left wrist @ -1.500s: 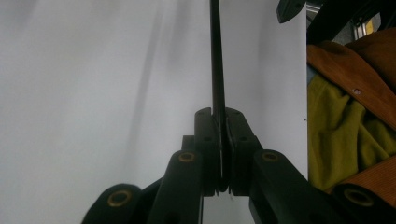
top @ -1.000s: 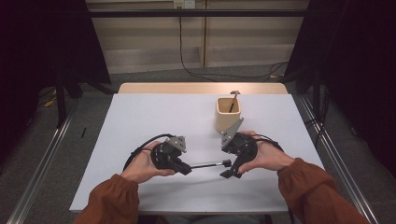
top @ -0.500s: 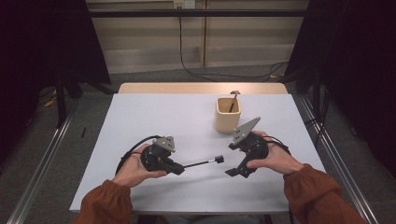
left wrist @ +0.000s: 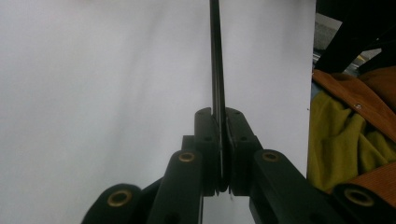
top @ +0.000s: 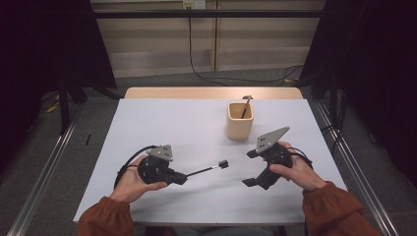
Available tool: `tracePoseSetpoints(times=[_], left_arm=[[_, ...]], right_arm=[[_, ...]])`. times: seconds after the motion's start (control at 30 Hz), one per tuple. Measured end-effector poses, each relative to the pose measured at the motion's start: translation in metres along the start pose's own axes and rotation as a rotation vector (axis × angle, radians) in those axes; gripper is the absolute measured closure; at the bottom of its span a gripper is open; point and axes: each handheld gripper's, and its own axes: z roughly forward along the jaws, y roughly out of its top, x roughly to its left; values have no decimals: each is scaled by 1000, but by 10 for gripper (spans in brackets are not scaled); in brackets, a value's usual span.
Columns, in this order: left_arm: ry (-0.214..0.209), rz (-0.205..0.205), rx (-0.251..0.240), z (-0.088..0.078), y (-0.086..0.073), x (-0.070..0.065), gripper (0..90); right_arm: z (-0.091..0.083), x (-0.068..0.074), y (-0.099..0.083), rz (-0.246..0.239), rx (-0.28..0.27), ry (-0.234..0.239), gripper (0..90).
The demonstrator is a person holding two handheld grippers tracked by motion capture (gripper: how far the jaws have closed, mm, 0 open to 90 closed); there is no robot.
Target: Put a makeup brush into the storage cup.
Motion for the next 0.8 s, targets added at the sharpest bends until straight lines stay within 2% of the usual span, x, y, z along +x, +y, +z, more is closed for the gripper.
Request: tracePoseSetpoints(times=[0.13,0.2,0.47,0.6,0.7,0.8], left_arm=[[1,-4,-20,-3,-5,-2,855],[8,-8,-32,-5,-8,-3,855],[7,-49,-81,-10,-22,-2,855],[25,-51,-99,-12,-25,-4,855],[39,-56,-124,-15,-25,-4,855],[42,-49,-127,-14,-25,-6,855]], right_arm=[[-3,-2,-9,22,-18,6,32],[-5,-2,-12,29,-22,-11,38],[-12,-2,-25,60,-67,-27,36],[-12,-1,-32,68,-80,-32,36],[-15,0,-33,70,-115,-47,36],[-16,2,-34,71,-158,-57,36]])
